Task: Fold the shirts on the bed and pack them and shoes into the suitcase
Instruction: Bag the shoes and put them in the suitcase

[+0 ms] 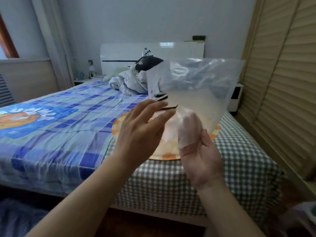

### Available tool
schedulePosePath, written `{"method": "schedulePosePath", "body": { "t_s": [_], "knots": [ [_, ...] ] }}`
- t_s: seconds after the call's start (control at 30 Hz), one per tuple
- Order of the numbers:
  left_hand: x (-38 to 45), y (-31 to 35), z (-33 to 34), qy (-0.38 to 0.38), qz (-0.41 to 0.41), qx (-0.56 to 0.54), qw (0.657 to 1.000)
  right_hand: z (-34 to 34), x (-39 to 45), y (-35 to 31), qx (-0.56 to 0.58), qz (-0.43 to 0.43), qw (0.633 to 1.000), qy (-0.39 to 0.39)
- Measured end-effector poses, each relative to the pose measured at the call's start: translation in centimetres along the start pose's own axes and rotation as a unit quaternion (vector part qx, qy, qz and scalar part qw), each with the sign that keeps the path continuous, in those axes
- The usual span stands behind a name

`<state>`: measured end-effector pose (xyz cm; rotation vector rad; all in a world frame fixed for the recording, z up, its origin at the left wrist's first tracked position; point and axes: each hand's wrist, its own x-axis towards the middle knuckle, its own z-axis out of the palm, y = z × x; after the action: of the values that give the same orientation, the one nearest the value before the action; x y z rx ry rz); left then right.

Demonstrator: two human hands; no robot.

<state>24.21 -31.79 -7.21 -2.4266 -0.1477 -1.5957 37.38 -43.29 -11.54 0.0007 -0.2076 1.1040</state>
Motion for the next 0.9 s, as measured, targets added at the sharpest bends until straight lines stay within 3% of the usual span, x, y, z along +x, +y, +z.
{"method": "schedulePosePath", "body": {
  "t_s": [0.07,0.1,0.17,0.2,0.3,0.4,0.43,0.53,0.6,0.7,0.8,0.9],
  "knots": [
    [-0.5,1.9,1.0,-0.097,-0.139,-0.009,0.985,-1.6,0.2,-1.2,0.025,-0.028,0.997,0.066],
    [-1.6,2.6,1.6,-0.176,-0.251,-0.029,0.951,-2.5,0.3,-1.8,0.039,-0.052,0.992,0.112],
    [-4.8,2.9,2.6,-0.270,-0.481,-0.159,0.819,-4.1,0.3,-3.4,0.052,-0.111,0.969,0.213],
    [-6.5,2.8,2.7,-0.284,-0.556,-0.216,0.751,-4.8,0.2,-4.1,0.031,-0.138,0.958,0.248],
    [-10.3,2.2,2.8,-0.281,-0.652,-0.301,0.637,-6.3,0.7,-5.2,-0.145,-0.137,0.916,0.349],
    [-10.5,2.7,2.8,-0.201,-0.736,-0.447,0.468,-6.6,1.1,-3.5,-0.373,-0.050,0.845,0.381],
    [-10.4,2.7,3.2,-0.192,-0.748,-0.456,0.441,-6.7,1.1,-2.6,-0.408,-0.008,0.836,0.367],
    [-10.4,2.7,4.4,-0.192,-0.756,-0.462,0.422,-7.1,1.1,0.5,-0.376,0.107,0.863,0.319],
    [-10.3,2.8,4.6,-0.173,-0.760,-0.455,0.430,-7.5,1.5,2.0,-0.370,0.157,0.868,0.293],
    [-10.8,1.6,4.6,-0.100,-0.782,-0.411,0.459,-7.6,2.0,3.4,-0.433,0.219,0.832,0.269],
    [-11.2,0.2,4.1,-0.055,-0.806,-0.425,0.408,-8.2,1.5,4.4,-0.487,0.251,0.782,0.298],
    [-12.3,0.0,2.9,-0.088,-0.818,-0.434,0.366,-8.8,0.9,5.3,-0.506,0.269,0.761,0.303]
  ]
}}
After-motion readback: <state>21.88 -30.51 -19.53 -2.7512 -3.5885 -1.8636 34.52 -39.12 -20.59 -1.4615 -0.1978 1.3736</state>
